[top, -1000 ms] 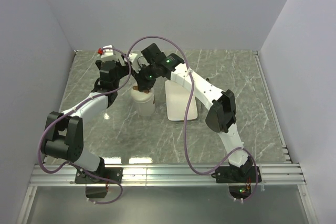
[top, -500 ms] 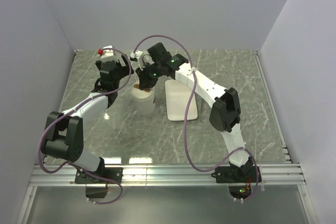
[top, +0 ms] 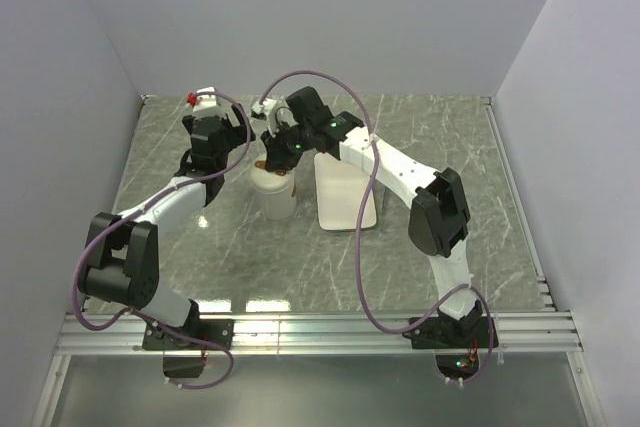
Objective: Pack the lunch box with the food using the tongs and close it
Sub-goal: Put the lid back on the lunch box, then reset both arms
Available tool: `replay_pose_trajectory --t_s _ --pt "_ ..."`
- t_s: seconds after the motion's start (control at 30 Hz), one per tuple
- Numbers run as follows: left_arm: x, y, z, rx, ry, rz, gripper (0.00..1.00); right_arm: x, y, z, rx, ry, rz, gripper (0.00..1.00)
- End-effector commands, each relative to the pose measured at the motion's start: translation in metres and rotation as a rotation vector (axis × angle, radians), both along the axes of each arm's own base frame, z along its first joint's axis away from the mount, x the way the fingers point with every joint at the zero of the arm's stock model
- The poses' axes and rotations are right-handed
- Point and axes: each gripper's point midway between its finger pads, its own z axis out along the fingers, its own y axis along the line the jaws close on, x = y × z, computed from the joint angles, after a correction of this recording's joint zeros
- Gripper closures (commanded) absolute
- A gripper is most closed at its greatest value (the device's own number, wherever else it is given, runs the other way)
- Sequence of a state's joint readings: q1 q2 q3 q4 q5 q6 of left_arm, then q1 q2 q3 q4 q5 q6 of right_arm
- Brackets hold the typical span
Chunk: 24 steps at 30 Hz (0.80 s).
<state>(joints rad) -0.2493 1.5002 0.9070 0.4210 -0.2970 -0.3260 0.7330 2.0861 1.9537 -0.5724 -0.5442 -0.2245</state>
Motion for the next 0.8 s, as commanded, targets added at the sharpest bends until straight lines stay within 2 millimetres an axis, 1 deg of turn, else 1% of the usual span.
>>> replay_pose_trajectory --t_s 0.0,0.03,0.07,0.13,0.17,0.2,0.37,0.4,0.43,0.47,0.5,0.53,0.57,0.6,0.63,0.67,0.7,0.73,0.77 --pt "-0.003 0.001 0.029 -0.001 -0.077 0.007 0.01 -0.01 -0.018 -0.009 -0.058 0.035 -0.024 0.82" --pt "-0.003 0.001 0.028 0.0 -0.076 0.005 0.01 -0.009 -0.017 -0.004 -0.041 0.024 -0.021 0.77" --pt "-0.003 0.001 0.028 0.0 -0.076 0.007 0.01 -0.01 -0.017 -0.003 -0.037 0.02 -0.022 0.59" --pt "-0.003 0.001 0.027 0.0 -0.073 0.005 0.01 -0.01 -0.017 0.009 -0.012 -0.004 -0.022 0.47" --pt "-0.003 0.001 0.028 0.0 -0.074 0.005 0.01 -0.01 -0.017 0.012 -0.007 -0.011 -0.021 0.46" --pt "-0.003 0.001 0.027 0.001 -0.073 0.007 0.01 -0.01 -0.017 0.02 0.007 -0.027 -0.024 0.45" --pt "-0.003 0.001 0.027 0.0 -0.074 0.005 0.01 -0.009 -0.015 0.044 0.06 -0.097 -0.02 0.41" --pt "-0.003 0.001 0.027 0.0 -0.074 0.007 0.0 -0.01 -0.016 0.056 0.08 -0.124 -0.023 0.4" --pt "-0.003 0.001 0.027 0.0 -0.074 0.005 0.01 -0.009 -0.016 0.059 0.097 -0.15 -0.032 0.39" --pt "-0.003 0.001 0.029 -0.001 -0.077 0.007 0.01 -0.005 -0.019 0.067 0.112 -0.181 -0.065 0.39" --pt "-0.003 0.001 0.027 0.001 -0.073 0.007 0.01 -0.007 -0.025 0.089 0.151 -0.23 -0.091 0.39" --pt "-0.003 0.001 0.028 0.0 -0.074 0.008 0.01 -0.001 -0.024 0.111 0.215 -0.305 -0.12 0.38" --pt "-0.004 0.001 0.026 0.0 -0.073 0.01 0.01 0.002 -0.034 0.103 0.21 -0.316 -0.179 0.38" --pt "-0.005 0.001 0.03 -0.003 -0.085 0.012 0.01 -0.004 -0.046 0.135 0.274 -0.385 -0.217 0.38" --pt "-0.006 0.003 0.03 -0.003 -0.086 0.018 0.01 -0.002 -0.052 0.134 0.312 -0.429 -0.253 0.38" --pt "-0.007 0.003 0.032 -0.005 -0.094 0.019 0.01 -0.004 -0.062 0.144 0.348 -0.464 -0.294 0.38" --pt "-0.01 0.005 0.034 -0.006 -0.103 0.03 0.01 -0.009 -0.084 0.176 0.413 -0.537 -0.357 0.37" --pt "-0.011 0.006 0.035 -0.008 -0.108 0.035 0.01 -0.01 -0.096 0.169 0.439 -0.567 -0.4 0.37" --pt "-0.013 0.008 0.036 -0.009 -0.114 0.042 0.01 -0.012 -0.108 0.174 0.463 -0.587 -0.44 0.37"
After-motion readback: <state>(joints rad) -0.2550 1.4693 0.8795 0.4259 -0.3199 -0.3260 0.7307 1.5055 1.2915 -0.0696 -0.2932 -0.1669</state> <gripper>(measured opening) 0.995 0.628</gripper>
